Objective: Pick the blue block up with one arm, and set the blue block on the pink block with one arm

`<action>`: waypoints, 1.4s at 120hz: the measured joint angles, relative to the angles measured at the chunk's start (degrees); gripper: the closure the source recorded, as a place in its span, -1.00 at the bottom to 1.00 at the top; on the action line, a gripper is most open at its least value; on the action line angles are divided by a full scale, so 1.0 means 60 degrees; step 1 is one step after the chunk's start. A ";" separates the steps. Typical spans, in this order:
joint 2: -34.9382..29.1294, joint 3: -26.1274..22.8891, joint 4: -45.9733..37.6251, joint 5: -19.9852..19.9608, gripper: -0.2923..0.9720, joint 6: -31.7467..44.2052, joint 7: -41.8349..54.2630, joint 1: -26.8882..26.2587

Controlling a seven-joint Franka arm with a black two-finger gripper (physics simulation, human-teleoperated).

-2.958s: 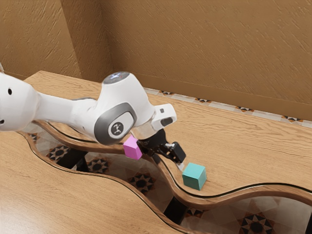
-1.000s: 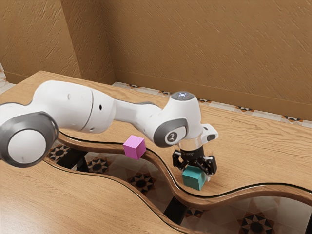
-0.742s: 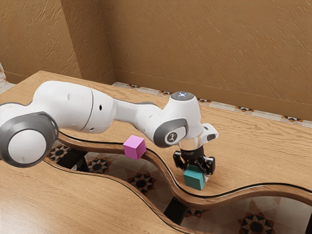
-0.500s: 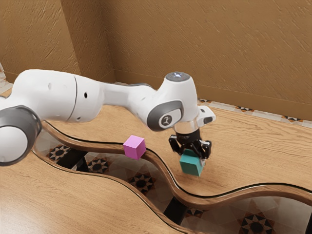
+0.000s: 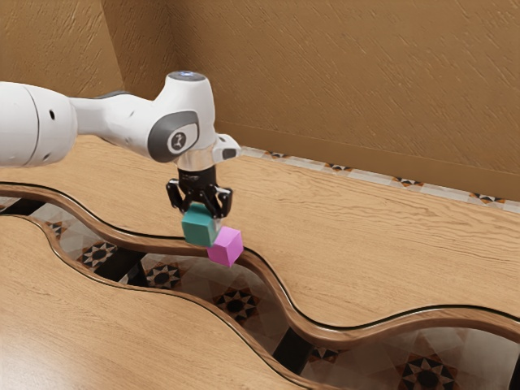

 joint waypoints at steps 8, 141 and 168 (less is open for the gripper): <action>0.0034 -0.0002 0.0021 -0.0004 -0.07 -0.0084 0.0445 0.0005; 0.2236 -0.0072 0.2341 -0.0332 -0.07 0.0257 0.3520 0.0386; 0.2222 0.0086 0.2328 -0.0361 -0.06 0.0281 0.3058 0.0373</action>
